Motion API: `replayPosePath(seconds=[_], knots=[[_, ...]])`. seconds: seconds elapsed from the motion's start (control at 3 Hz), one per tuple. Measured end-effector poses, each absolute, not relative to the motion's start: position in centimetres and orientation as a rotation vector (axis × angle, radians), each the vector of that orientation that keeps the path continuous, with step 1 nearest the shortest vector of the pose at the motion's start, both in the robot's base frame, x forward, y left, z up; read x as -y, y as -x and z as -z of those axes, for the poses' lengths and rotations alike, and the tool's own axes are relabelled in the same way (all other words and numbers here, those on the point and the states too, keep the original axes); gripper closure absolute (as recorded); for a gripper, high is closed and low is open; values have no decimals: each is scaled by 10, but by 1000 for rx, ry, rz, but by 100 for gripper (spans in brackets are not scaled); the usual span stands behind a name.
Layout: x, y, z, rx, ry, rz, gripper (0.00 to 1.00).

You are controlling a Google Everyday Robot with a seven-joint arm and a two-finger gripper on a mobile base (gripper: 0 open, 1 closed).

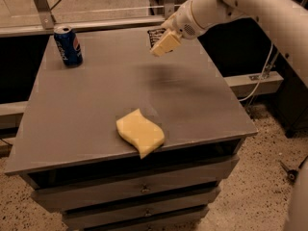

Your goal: Move rxbar chocolate near sponge

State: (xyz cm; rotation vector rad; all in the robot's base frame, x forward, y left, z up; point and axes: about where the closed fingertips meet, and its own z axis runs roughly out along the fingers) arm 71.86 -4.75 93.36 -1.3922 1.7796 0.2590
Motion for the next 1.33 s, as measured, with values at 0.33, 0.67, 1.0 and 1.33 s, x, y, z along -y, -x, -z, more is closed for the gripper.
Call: replayPosePath(seconds=[0.33, 0.67, 1.0, 1.33], knots=[[41, -706, -948, -1738, 1432, -235, 100], [38, -708, -947, -1733, 1437, -241, 100], [26, -716, -947, -1714, 1461, -264, 100], [-11, -721, -950, -1667, 1511, -321, 100]])
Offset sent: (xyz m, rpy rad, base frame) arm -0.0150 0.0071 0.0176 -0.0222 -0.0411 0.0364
